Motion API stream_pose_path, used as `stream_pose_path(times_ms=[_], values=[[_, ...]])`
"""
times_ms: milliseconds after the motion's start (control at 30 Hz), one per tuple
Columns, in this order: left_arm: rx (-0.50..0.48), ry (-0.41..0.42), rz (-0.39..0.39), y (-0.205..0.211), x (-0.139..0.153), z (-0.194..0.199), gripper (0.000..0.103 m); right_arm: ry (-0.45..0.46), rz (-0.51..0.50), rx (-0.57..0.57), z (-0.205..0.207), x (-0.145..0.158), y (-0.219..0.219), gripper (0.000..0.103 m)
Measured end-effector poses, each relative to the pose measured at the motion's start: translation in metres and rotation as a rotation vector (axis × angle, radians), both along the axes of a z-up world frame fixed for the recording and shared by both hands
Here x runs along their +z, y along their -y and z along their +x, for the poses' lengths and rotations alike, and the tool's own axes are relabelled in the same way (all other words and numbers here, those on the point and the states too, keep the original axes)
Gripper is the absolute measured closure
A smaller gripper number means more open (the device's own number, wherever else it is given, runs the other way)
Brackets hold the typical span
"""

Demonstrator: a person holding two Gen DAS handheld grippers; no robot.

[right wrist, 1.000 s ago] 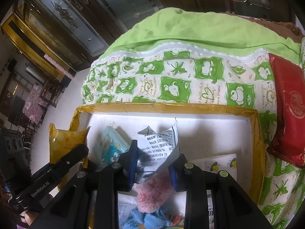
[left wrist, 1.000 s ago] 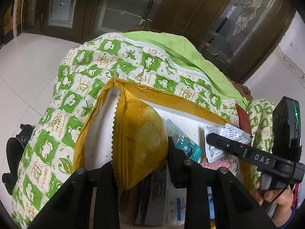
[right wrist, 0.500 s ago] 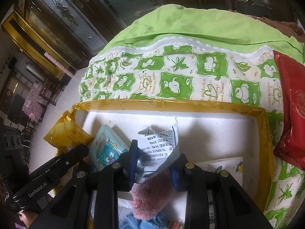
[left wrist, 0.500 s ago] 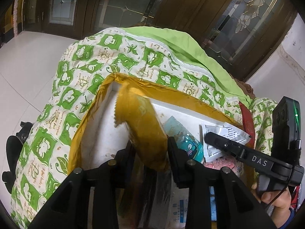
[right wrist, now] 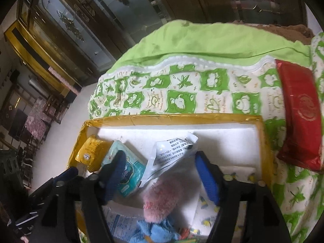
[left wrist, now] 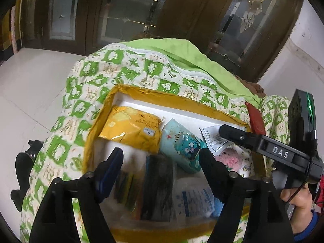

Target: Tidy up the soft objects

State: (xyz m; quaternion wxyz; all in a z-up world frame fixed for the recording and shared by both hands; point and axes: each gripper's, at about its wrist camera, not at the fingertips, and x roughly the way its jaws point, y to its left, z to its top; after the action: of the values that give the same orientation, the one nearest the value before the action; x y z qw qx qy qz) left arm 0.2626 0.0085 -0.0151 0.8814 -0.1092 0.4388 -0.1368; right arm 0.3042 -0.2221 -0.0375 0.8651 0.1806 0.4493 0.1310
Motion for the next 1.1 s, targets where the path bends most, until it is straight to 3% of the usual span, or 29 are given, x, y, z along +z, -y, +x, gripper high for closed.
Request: stream_pose_path(times_ms=[333, 567, 767, 933, 1100], values=[[0.039, 0.052, -0.029, -0.019, 0.022, -0.062, 0.015, 0.043, 0.025, -0.032, -0.060, 0.035, 0.016, 0.009], [0.053, 0.051, -0.036, -0.023, 0.019, -0.114, 0.014, 0.001, 0.028, -0.028, -0.130, 0.027, 0.027, 0.006], [0.051, 0.080, 0.089, -0.008, 0.012, -0.163, 0.014, -0.007, -0.024, -0.004, -0.184, 0.014, 0.022, 0.004], [0.056, 0.114, 0.156, -0.001, 0.016, -0.190, 0.013, 0.087, -0.127, 0.012, -0.220, 0.020, 0.012, 0.001], [0.053, 0.160, 0.189, 0.006, 0.028, -0.208, 0.006, 0.185, -0.206, -0.003, -0.246, 0.036, 0.004, 0.001]])
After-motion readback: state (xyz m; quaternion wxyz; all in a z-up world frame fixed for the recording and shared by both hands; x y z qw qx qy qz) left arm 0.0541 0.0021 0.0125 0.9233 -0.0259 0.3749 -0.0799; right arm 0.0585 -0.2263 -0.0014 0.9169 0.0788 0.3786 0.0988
